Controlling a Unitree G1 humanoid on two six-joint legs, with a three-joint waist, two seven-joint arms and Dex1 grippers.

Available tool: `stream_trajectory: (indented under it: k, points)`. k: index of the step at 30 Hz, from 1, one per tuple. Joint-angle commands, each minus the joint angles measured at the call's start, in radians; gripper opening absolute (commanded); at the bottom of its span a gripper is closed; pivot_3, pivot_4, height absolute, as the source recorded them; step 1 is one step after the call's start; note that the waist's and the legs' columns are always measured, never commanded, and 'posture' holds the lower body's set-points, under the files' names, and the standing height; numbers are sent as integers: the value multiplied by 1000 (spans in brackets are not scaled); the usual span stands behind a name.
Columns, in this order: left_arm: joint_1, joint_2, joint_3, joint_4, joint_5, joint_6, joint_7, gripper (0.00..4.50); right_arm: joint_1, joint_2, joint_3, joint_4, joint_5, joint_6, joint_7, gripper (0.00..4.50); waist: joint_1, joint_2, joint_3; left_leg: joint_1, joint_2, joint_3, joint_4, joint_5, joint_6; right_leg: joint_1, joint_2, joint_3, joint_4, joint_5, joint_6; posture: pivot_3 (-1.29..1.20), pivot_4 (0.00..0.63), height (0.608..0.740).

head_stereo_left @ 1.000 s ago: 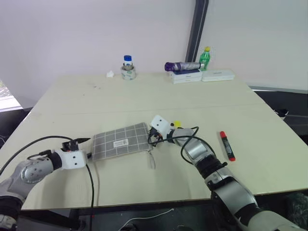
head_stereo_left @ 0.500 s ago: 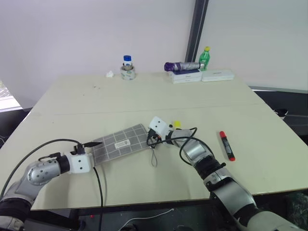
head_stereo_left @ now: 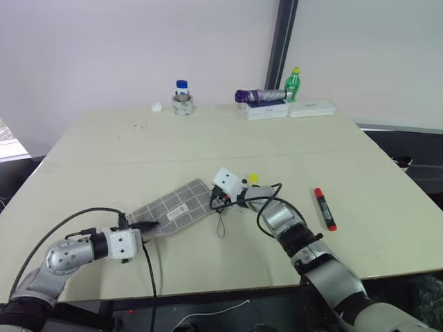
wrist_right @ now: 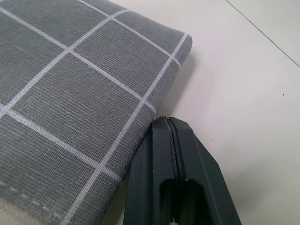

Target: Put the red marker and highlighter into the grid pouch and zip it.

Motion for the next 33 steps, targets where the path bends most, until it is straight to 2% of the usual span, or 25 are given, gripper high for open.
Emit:
stream_trajectory:
  k: [1,3,10,14,17,21,26,33]
  points:
    - [15,-6,12,-50,-30,23,-4,135,-11,6,1,14,-7,0,-6,0,0,0,0,0,0,0,0,0,0,0,0,0,0,0,0,0,150,737]
    - [24,-19,26,-85,-55,63,5,135,-15,1,-11,9,-5,-4,-19,0,0,0,0,1,0,0,0,0,0,1,0,0,0,0,0,0,150,737]
    - [27,-98,140,-345,-288,527,88,135,-65,-101,-129,-129,39,-38,-69,0,2,0,0,-1,0,-1,0,0,0,0,-1,0,0,0,0,0,150,737]
    - [22,-168,173,-492,-371,729,174,135,-36,-182,-186,-308,110,40,17,0,2,0,0,-1,0,-1,0,0,1,0,-1,0,-1,0,0,0,150,737]
    - [27,-220,162,-563,-374,807,223,0,18,-227,-223,-466,203,166,106,817,0,0,0,-1,0,0,-1,0,1,0,-1,0,-2,0,0,0,150,737]
    - [29,-287,134,-626,-358,863,266,0,86,-250,-254,-596,281,298,136,2661,3,0,0,-2,0,-1,-1,0,1,1,0,0,-3,0,0,0,150,737]
    - [33,-338,105,-668,-341,898,279,0,126,-254,-245,-624,292,325,122,2661,3,0,0,-1,0,0,0,0,1,1,-1,0,-3,0,0,0,150,737]
    - [41,-350,89,-675,-322,891,260,0,104,-230,-256,-594,328,342,98,2661,4,0,0,-2,0,0,0,0,1,1,-1,0,-4,0,0,0,150,737]
